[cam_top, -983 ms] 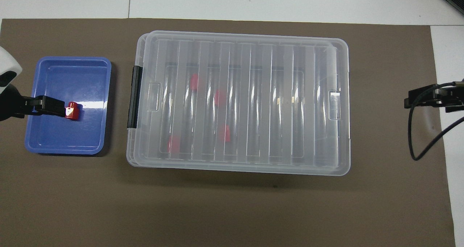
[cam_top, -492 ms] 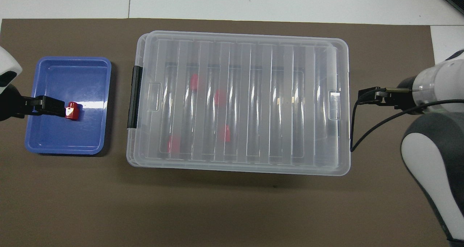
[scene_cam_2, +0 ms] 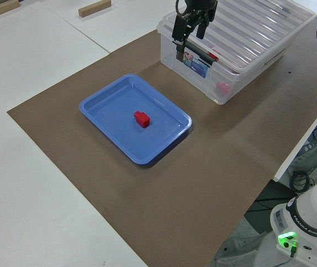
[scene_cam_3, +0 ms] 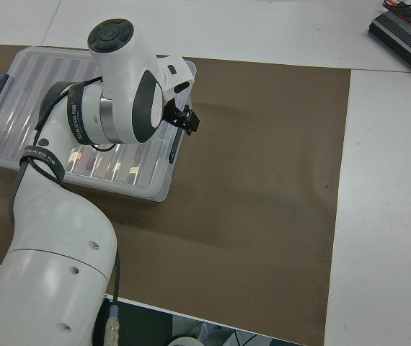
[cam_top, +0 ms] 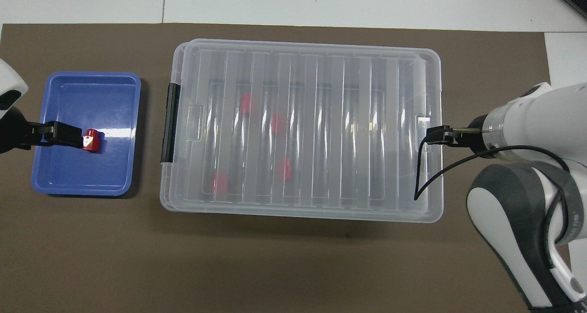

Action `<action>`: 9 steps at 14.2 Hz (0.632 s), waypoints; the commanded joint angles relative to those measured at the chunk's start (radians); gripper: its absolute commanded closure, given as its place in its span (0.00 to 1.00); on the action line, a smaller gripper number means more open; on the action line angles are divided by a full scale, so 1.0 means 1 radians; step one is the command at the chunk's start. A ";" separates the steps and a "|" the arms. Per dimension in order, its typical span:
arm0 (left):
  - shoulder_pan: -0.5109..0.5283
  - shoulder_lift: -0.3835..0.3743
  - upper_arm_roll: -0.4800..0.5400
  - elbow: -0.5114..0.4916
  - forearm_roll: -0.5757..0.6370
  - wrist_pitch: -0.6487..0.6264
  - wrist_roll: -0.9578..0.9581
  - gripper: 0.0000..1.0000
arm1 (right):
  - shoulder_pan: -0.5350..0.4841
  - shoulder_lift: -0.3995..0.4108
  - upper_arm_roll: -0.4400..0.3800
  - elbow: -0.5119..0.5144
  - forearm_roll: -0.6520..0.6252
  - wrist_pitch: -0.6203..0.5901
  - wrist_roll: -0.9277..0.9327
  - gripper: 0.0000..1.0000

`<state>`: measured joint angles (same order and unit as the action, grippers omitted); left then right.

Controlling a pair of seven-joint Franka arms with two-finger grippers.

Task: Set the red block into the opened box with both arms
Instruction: 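Grasp the clear lid edge with the right gripper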

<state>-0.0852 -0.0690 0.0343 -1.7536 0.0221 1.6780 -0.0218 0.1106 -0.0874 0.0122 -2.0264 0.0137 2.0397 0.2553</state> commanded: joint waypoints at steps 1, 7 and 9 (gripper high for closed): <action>-0.001 -0.011 0.003 -0.004 0.021 0.002 0.003 0.00 | -0.003 -0.083 0.003 -0.124 0.011 0.056 0.010 0.00; -0.001 -0.011 0.003 -0.004 0.021 0.002 0.003 0.00 | -0.016 -0.092 0.002 -0.182 0.011 0.123 0.007 0.00; -0.001 -0.011 0.003 -0.004 0.021 0.002 0.003 0.00 | -0.014 -0.095 0.003 -0.207 0.011 0.135 0.007 0.00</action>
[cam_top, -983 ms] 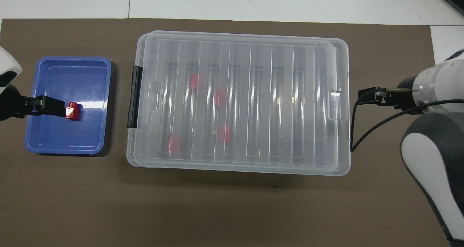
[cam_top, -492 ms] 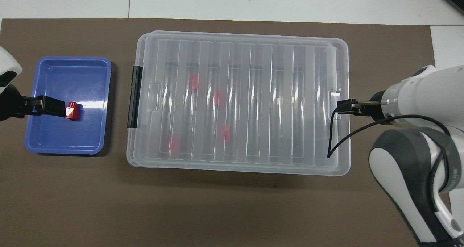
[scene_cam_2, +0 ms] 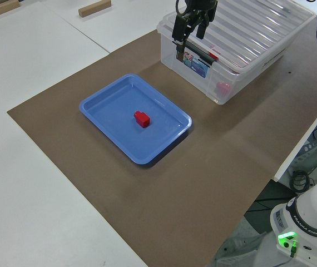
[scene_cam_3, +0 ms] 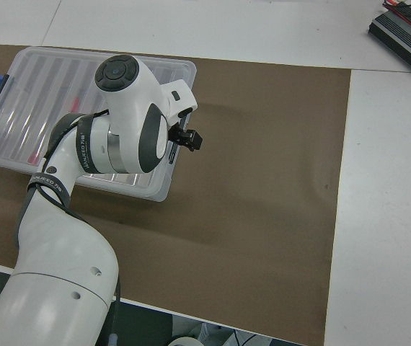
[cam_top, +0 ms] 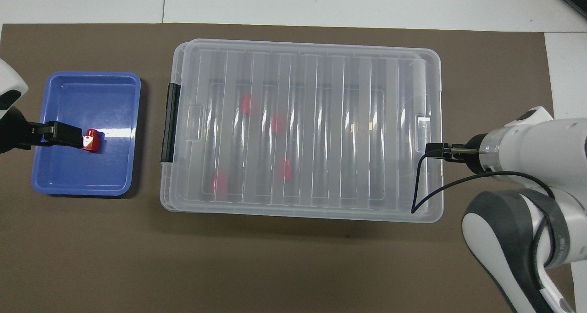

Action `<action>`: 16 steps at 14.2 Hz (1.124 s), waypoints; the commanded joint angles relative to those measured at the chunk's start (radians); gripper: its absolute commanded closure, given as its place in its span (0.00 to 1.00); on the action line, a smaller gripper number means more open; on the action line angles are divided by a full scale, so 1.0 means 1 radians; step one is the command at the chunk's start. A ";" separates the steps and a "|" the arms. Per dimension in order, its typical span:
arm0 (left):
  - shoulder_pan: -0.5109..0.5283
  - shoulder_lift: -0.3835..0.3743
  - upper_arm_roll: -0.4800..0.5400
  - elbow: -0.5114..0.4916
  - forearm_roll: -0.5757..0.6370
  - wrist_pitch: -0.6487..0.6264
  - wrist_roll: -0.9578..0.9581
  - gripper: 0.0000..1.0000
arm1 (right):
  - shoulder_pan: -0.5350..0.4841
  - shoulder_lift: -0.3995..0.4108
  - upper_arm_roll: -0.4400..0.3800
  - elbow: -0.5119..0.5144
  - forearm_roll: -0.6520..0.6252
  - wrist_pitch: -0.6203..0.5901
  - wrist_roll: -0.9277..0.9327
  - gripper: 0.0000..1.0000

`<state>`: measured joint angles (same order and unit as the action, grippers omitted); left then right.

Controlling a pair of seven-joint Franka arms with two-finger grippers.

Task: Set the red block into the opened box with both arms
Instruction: 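Grasp the clear lid edge with the right gripper, then slide the clear lid away from the box with the right gripper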

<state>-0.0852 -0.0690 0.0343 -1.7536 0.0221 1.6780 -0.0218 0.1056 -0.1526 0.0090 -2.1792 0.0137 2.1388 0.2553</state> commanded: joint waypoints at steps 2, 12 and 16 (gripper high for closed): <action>-0.001 -0.011 0.003 -0.004 0.021 0.002 0.003 0.00 | -0.010 -0.030 0.005 -0.057 0.011 0.038 0.004 0.00; -0.001 -0.009 0.003 -0.004 0.021 0.002 0.003 0.00 | -0.193 -0.036 0.005 -0.070 0.011 0.016 -0.223 0.00; -0.001 -0.011 0.003 -0.004 0.019 0.002 0.005 0.00 | -0.299 -0.033 0.003 -0.063 0.011 0.015 -0.373 0.00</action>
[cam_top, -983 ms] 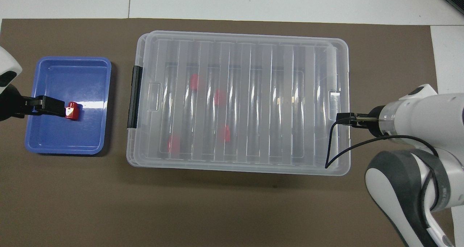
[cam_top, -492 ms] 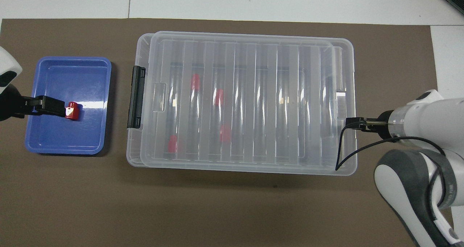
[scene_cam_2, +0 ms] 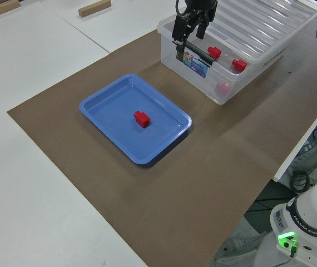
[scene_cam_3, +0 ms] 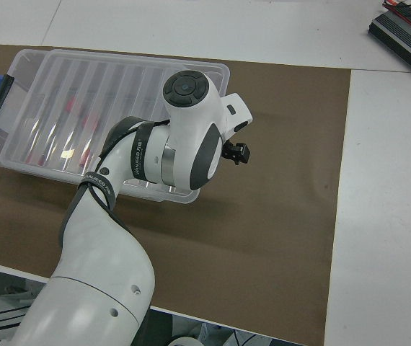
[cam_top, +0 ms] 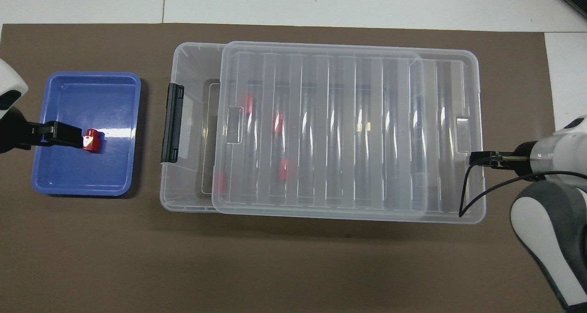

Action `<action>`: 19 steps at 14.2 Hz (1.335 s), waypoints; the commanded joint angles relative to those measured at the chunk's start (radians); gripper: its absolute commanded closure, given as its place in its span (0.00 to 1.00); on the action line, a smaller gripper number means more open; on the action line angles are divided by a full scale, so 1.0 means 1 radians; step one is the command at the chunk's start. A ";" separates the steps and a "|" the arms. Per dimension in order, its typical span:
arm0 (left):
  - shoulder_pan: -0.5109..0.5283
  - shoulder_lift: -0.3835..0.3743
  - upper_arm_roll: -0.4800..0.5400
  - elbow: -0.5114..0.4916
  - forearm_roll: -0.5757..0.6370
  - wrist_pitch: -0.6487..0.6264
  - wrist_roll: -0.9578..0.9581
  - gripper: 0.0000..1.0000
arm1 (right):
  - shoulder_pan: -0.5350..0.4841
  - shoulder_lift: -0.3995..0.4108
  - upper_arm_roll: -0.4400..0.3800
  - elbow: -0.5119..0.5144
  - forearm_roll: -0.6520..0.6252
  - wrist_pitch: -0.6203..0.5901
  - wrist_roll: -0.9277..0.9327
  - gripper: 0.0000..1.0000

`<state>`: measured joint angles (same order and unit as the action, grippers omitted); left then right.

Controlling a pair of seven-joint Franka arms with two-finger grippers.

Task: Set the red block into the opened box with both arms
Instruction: 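Slide the clear lid away from the box with the right gripper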

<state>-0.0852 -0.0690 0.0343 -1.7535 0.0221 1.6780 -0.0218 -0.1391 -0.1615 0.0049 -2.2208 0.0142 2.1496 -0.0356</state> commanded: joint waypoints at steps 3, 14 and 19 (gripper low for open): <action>-0.001 -0.011 0.003 -0.004 0.021 0.002 0.003 0.00 | -0.128 -0.021 0.007 -0.017 0.010 0.006 -0.183 0.00; -0.001 -0.011 0.003 -0.004 0.021 0.002 0.003 0.00 | -0.175 -0.003 0.003 0.006 -0.042 0.018 -0.262 0.00; -0.001 -0.011 0.003 -0.004 0.021 0.002 0.003 0.00 | -0.192 -0.003 0.003 0.007 -0.046 0.012 -0.260 0.00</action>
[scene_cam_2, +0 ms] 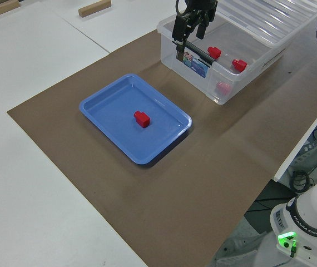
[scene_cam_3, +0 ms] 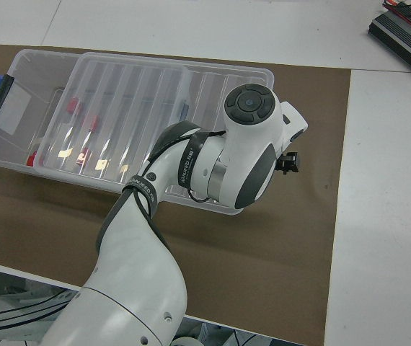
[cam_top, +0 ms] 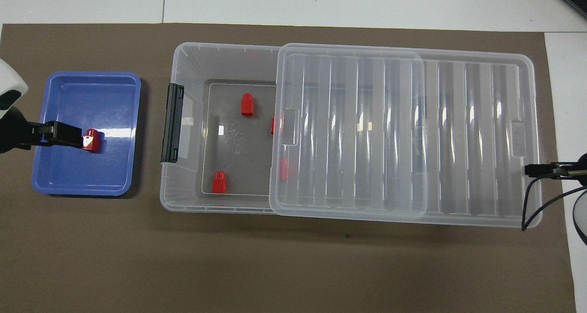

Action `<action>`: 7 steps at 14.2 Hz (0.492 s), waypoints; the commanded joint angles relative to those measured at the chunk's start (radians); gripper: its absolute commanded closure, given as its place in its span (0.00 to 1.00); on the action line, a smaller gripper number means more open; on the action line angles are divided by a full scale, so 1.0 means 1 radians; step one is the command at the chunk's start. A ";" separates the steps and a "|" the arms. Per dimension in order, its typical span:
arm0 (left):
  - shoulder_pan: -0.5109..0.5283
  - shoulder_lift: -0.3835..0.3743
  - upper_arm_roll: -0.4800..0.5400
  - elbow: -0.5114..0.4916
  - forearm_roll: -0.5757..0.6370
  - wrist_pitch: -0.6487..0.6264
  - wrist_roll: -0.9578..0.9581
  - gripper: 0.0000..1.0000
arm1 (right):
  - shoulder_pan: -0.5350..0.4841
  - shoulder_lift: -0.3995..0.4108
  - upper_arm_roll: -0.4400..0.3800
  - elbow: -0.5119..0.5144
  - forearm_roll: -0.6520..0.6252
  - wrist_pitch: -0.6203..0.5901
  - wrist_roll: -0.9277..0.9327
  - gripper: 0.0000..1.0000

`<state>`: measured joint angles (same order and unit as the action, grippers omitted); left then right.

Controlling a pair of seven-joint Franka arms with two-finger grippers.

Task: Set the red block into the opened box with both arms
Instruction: 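Release the lid and draw back the right gripper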

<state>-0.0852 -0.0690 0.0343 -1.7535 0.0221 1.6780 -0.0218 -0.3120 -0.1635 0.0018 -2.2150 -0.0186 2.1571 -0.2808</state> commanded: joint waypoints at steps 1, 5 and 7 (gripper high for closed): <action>-0.001 -0.011 0.003 -0.004 0.021 0.002 0.003 0.00 | -0.019 -0.001 0.006 0.005 -0.014 0.000 -0.015 0.00; -0.001 -0.011 0.003 -0.004 0.021 0.002 0.003 0.00 | 0.014 -0.001 0.014 0.089 -0.014 -0.107 0.037 0.00; -0.001 -0.011 0.003 -0.004 0.019 0.002 0.003 0.00 | 0.045 -0.004 0.015 0.124 -0.014 -0.176 0.102 0.00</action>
<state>-0.0852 -0.0690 0.0343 -1.7535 0.0221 1.6780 -0.0218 -0.2902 -0.1637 0.0081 -2.1352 -0.0199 2.0512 -0.2453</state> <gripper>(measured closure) 0.000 0.000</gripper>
